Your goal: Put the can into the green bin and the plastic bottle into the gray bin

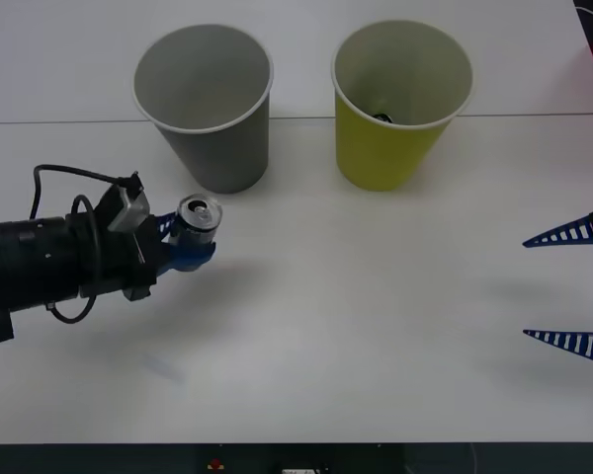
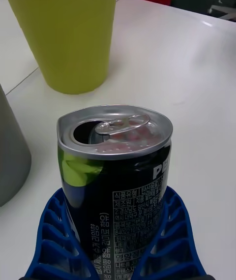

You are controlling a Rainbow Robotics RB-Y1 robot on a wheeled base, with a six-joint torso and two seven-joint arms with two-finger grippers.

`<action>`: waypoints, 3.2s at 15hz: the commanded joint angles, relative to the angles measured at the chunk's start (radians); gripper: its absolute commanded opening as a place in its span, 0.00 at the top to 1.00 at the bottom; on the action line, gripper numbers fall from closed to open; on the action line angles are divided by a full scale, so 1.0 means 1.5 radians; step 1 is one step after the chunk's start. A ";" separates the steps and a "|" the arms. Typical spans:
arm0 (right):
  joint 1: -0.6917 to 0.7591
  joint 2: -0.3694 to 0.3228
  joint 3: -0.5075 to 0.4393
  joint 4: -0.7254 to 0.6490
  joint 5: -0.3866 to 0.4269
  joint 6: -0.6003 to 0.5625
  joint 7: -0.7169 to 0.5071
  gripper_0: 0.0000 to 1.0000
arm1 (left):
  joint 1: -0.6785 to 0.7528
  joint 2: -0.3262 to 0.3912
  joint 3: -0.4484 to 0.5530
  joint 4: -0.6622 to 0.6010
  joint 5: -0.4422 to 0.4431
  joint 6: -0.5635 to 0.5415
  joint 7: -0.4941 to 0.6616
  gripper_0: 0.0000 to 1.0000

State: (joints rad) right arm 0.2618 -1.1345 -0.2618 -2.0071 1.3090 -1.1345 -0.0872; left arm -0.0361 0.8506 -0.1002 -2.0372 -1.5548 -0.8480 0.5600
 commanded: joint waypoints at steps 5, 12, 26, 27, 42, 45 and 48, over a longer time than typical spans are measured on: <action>0.000 0.000 0.000 0.000 0.000 0.000 0.000 0.00 | -0.093 0.058 0.015 -0.122 -0.100 -0.109 0.266 1.00; 0.000 0.000 0.000 0.000 0.000 0.000 0.000 0.00 | -0.298 0.046 -0.085 -0.170 -0.194 -0.186 0.529 1.00; 0.000 0.000 0.000 0.000 0.000 0.000 0.000 0.00 | -0.740 -0.176 -0.296 0.257 -0.296 -0.180 0.600 1.00; 0.000 0.000 0.000 0.000 0.000 0.000 0.000 0.00 | -0.765 -0.203 -0.296 0.311 -0.298 -0.175 0.600 1.00; 0.000 0.000 0.000 0.000 0.000 0.000 0.000 0.00 | -0.914 -0.394 -0.355 0.673 -0.421 -0.041 0.577 0.93; 0.000 0.000 0.000 0.000 0.000 0.000 0.000 0.00 | -0.914 -0.387 -0.355 0.673 -0.433 -0.055 0.541 0.00; 0.000 0.000 0.000 0.000 0.000 0.000 0.000 0.00 | -0.914 -0.376 -0.348 0.660 -0.427 -0.088 0.520 0.00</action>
State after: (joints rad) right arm 0.2618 -1.1345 -0.2618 -2.0071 1.3090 -1.1345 -0.0872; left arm -1.4068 0.2823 -0.6277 -1.0385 -2.1997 -0.9682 1.3423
